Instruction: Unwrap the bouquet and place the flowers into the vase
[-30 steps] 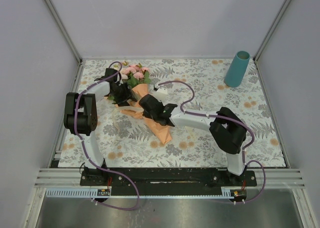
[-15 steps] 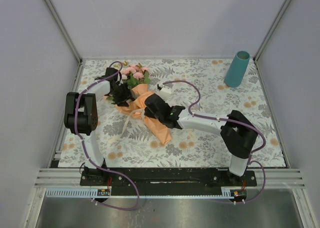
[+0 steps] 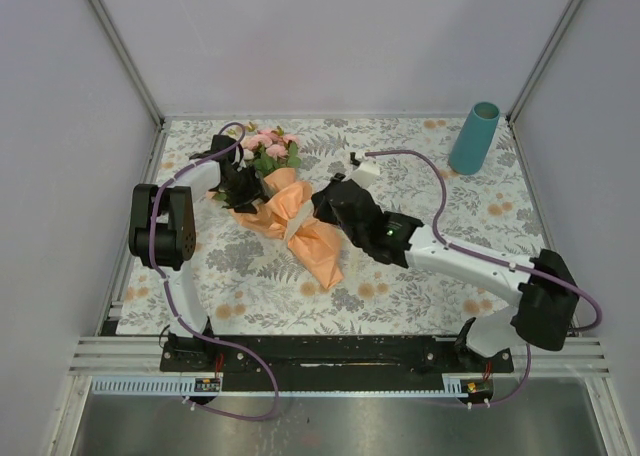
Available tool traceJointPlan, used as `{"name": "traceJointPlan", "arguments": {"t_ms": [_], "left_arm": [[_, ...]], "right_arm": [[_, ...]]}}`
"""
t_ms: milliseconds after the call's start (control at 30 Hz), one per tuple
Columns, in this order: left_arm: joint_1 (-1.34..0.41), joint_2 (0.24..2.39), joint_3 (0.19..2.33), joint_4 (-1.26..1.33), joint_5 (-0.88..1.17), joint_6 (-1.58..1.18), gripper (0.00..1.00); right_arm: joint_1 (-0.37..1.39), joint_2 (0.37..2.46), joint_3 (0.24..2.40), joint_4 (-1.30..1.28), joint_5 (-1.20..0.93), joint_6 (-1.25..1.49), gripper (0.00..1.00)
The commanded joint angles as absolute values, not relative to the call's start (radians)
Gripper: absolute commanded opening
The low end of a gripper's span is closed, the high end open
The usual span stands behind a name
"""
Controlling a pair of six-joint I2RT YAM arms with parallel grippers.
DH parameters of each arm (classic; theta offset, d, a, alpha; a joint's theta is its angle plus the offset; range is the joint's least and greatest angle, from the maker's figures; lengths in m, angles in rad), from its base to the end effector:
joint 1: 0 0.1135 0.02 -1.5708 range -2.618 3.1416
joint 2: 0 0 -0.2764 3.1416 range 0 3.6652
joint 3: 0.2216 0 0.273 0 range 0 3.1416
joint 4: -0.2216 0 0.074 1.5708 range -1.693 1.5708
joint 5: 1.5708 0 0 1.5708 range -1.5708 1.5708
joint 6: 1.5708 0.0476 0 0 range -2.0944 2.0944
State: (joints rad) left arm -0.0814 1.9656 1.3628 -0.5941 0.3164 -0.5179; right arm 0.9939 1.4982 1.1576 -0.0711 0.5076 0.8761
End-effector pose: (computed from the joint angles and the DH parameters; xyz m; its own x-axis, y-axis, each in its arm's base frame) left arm 0.4207 -0.0492 0.1561 -0.9005 -0.3986 -0.1740 -0.2938 0.8524 -0.4325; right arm 0.2250 0.3033 0.3105 -0.5158 0.4383 -0.7361 -0.1457 0.8018 0.5795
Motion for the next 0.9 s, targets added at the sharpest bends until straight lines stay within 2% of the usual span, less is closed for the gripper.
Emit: {"name": "traceJointPlan", "arguments": {"t_ms": [0, 333, 533, 667, 867], "left_arm": [[-0.077, 1.99, 1.382, -0.626, 0.23, -0.479, 0.56], [-0.078, 1.977, 1.367, -0.617, 0.225, -0.474, 0.57], [-0.08, 1.979, 1.364, -0.615, 0.222, -0.476, 0.57], [-0.081, 1.97, 1.365, -0.612, 0.198, -0.479, 0.57], [-0.081, 1.957, 1.356, -0.609, 0.198, -0.483, 0.57]], "right_arm": [[0.979, 1.349, 1.132, -0.07, 0.644, 0.778, 0.0], [0.832, 1.037, 1.092, -0.115, 0.787, 0.499, 0.0], [0.75, 0.902, 1.176, -0.094, 0.903, 0.258, 0.0], [0.713, 0.879, 1.244, -0.009, 0.957, 0.024, 0.0], [0.675, 0.917, 1.385, 0.271, 1.023, -0.34, 0.0]]}}
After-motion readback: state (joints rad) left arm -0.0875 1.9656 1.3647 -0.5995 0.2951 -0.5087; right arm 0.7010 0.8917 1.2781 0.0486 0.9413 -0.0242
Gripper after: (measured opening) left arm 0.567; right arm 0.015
